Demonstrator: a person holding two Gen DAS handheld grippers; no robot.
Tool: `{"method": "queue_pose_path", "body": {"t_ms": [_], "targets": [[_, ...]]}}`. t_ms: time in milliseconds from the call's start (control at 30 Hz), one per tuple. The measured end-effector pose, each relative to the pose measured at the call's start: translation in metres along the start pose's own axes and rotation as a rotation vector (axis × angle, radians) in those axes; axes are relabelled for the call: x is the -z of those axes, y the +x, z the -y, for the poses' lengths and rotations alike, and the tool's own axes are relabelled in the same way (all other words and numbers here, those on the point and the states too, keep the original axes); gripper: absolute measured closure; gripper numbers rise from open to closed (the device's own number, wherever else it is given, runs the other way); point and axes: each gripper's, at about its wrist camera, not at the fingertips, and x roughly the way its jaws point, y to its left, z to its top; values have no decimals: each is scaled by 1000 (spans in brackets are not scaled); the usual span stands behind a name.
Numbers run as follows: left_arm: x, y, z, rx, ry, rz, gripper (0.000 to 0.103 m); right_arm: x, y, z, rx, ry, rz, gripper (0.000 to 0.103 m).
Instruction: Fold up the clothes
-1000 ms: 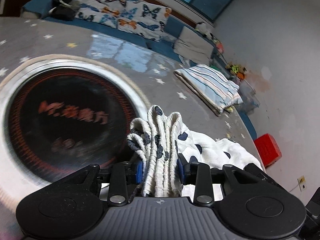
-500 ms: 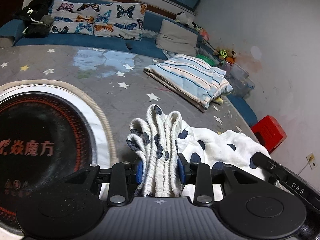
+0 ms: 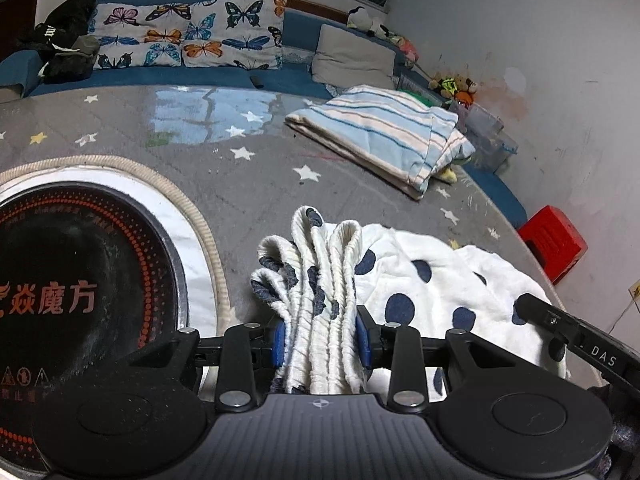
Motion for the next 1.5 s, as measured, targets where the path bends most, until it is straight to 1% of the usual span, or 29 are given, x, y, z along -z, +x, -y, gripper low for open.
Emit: {"method": "queue_pose_path", "body": {"t_ms": [100, 267, 333, 467, 533, 600, 733, 833, 933, 1000, 1167, 1267, 1300, 1367, 1500], "targets": [[4, -1, 0, 13, 17, -4, 67, 3, -1, 3, 0, 10, -13, 93], [9, -2, -2, 22, 34, -12, 64, 9, -5, 10, 27, 28, -20, 84], [9, -2, -6, 18, 27, -11, 61, 11, -5, 11, 41, 25, -26, 82], [9, -6, -10, 8, 9, -1, 53, 16, -9, 13, 70, 7, -34, 82], [8, -9, -12, -2, 8, 4, 48, 17, -13, 14, 77, 8, -32, 82], [8, -13, -14, -16, 13, 16, 46, 18, -18, 15, 82, 11, -28, 81], [7, -18, -17, -32, 8, 31, 44, 21, -37, 7, 58, -18, -4, 81], [7, -19, -19, -32, -10, 31, 44, 26, -53, -5, 12, -67, 6, 81], [8, -20, -18, -35, -10, 35, 44, 35, -63, -16, -32, -106, 0, 80], [8, -19, -19, -38, -15, 33, 44, 42, -65, -20, -50, -119, -20, 80], [8, -19, -26, -44, -49, 25, 43, 61, -59, -13, -21, -109, -74, 80], [7, -23, -25, -47, -60, 32, 42, 60, -61, -13, -29, -110, -75, 80], [5, -25, -24, -47, -62, 40, 42, 59, -62, -14, -30, -115, -73, 78], [2, -28, -21, -50, -64, 58, 41, 54, -64, -17, -35, -128, -62, 72], [-7, -28, -16, -56, -64, 85, 40, 46, -64, -22, -53, -130, -38, 64]]}}
